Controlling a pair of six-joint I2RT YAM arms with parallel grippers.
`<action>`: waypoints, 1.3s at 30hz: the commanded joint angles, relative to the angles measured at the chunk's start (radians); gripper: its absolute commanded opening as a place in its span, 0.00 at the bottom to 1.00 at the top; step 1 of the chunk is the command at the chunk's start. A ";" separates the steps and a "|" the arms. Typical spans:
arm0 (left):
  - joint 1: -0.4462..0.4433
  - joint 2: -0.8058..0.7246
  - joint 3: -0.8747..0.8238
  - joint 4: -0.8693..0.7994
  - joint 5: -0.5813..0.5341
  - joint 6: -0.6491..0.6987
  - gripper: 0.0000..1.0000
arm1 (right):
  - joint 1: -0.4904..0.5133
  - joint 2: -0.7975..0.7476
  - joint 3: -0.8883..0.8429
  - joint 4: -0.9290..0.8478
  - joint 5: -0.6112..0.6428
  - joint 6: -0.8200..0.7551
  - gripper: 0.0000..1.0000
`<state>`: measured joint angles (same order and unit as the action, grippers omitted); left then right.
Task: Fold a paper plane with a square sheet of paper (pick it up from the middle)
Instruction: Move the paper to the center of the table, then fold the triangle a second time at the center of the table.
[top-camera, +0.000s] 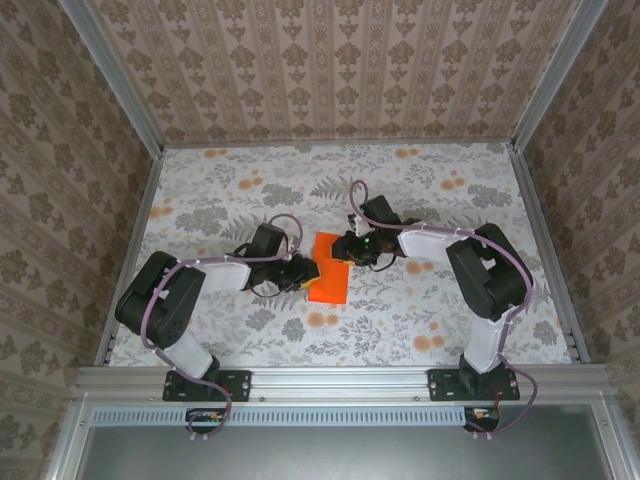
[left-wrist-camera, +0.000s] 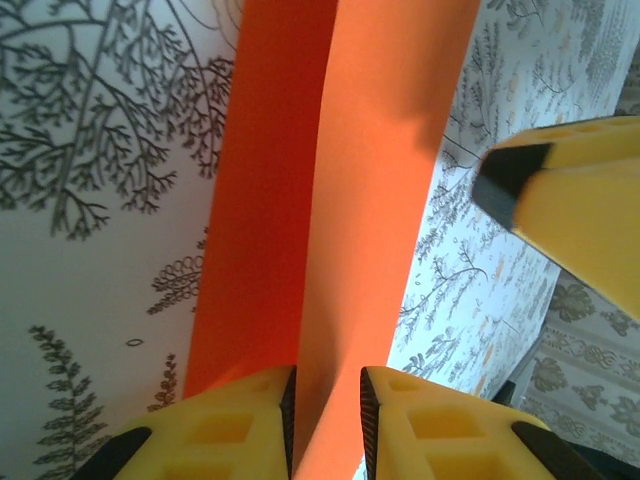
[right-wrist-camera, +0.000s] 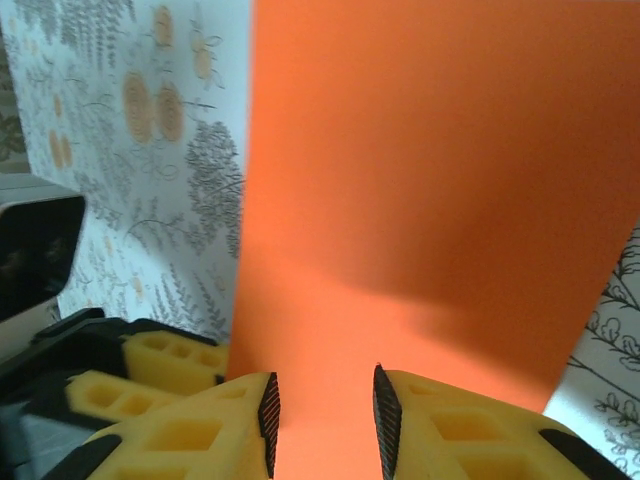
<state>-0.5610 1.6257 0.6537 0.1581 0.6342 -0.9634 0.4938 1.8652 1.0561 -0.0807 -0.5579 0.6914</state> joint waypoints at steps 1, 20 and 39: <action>0.007 -0.022 -0.019 0.018 0.046 0.033 0.24 | 0.005 0.033 0.003 0.005 -0.019 0.020 0.34; 0.054 -0.086 -0.023 -0.223 -0.086 0.156 0.04 | 0.024 -0.031 -0.025 0.037 -0.049 0.018 0.32; 0.055 -0.124 -0.110 -0.056 0.038 0.063 0.31 | 0.090 0.109 -0.007 0.068 -0.082 0.063 0.20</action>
<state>-0.5087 1.5276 0.5755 0.0414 0.6144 -0.8669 0.5713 1.9545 1.0370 -0.0055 -0.6262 0.7383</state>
